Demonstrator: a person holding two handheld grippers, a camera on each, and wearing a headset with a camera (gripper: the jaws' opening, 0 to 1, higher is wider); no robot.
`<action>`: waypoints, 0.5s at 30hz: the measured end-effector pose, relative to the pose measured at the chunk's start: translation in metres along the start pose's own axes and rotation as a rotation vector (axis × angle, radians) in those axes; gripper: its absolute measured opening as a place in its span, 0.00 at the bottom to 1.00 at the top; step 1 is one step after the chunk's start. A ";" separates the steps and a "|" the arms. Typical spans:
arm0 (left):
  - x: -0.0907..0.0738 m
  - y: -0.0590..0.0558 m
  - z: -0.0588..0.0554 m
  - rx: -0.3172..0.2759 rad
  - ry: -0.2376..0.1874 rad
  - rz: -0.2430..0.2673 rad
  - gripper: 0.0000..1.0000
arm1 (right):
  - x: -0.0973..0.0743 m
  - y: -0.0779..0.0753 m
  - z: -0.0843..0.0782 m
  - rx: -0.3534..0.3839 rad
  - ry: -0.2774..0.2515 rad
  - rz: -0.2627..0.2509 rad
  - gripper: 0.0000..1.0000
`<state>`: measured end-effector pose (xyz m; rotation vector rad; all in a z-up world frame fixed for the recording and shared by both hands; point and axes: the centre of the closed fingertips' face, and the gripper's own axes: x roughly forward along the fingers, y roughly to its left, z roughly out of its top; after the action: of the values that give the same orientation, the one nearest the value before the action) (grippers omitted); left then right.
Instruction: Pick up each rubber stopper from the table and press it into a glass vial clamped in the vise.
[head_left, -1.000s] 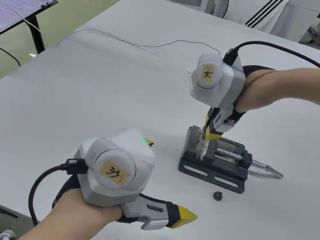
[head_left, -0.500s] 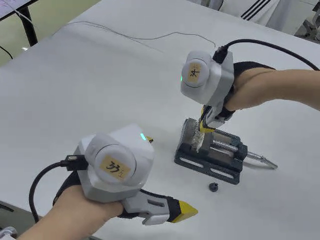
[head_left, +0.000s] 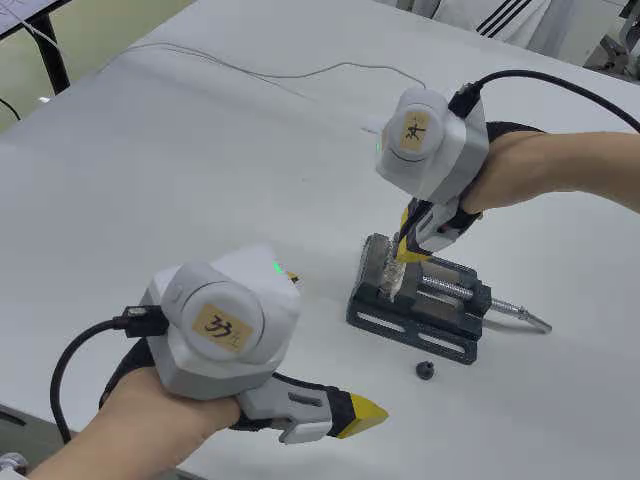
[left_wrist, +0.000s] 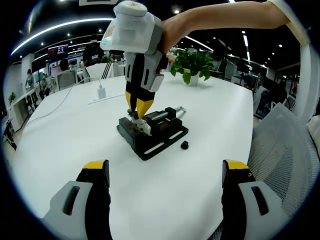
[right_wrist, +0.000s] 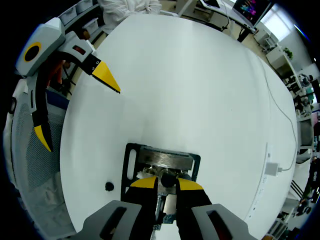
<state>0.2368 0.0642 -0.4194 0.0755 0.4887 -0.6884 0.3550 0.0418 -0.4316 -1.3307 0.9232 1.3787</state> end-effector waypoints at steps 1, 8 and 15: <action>0.000 0.000 0.000 0.002 0.001 0.001 0.92 | 0.000 0.001 0.000 0.001 -0.003 0.002 0.11; 0.000 0.005 0.002 0.001 -0.001 0.005 0.92 | -0.010 -0.002 -0.004 -0.017 -0.030 -0.016 0.19; 0.001 0.010 0.001 0.001 0.004 0.009 0.91 | -0.019 -0.010 -0.004 0.014 -0.101 0.039 0.06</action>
<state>0.2442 0.0714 -0.4201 0.0800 0.4912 -0.6794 0.3644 0.0381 -0.4124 -1.2273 0.8930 1.4534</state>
